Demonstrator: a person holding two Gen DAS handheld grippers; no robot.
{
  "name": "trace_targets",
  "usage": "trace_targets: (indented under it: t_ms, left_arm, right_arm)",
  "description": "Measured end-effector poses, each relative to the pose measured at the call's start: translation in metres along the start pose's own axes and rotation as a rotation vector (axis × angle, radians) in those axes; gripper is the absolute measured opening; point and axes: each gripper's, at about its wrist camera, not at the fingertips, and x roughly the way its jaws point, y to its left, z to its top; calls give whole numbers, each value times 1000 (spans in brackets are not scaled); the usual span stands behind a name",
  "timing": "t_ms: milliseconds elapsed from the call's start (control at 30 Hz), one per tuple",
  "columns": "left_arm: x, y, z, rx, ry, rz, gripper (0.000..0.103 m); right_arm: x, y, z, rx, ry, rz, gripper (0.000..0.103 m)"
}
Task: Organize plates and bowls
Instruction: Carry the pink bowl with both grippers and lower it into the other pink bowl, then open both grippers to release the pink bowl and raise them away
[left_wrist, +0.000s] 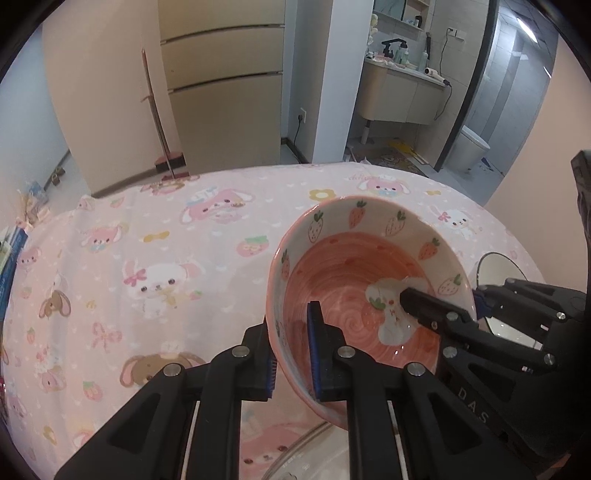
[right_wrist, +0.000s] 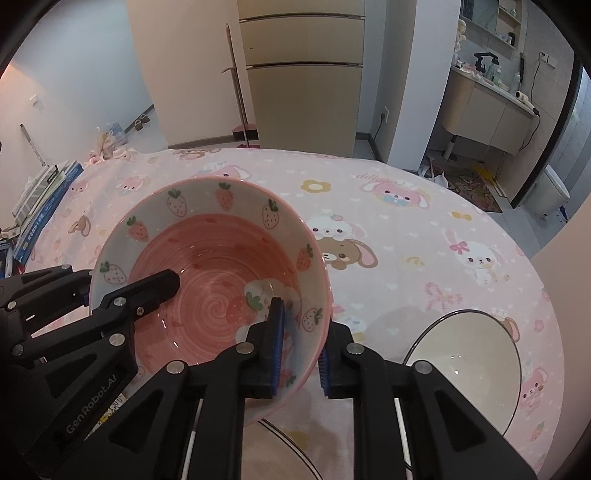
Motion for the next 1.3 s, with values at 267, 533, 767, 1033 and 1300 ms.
trace_targets:
  t_ms: [267, 533, 767, 1033, 1300]
  left_arm:
    - [2, 6, 3, -13, 8, -65, 37]
    - [2, 12, 6, -33, 6, -91, 38]
    - [-8, 21, 9, -73, -18, -89, 38]
    - [-14, 21, 8, -51, -55, -85, 13]
    - [-3, 16, 5, -32, -25, -91, 5]
  right_arm:
    - [4, 1, 0, 2, 5, 10, 19]
    - [4, 1, 0, -6, -10, 8, 19]
    - [4, -5, 1, 28, -5, 49, 19]
    - [3, -12, 2, 55, 1, 83, 19]
    - [0, -17, 3, 79, -4, 99, 19]
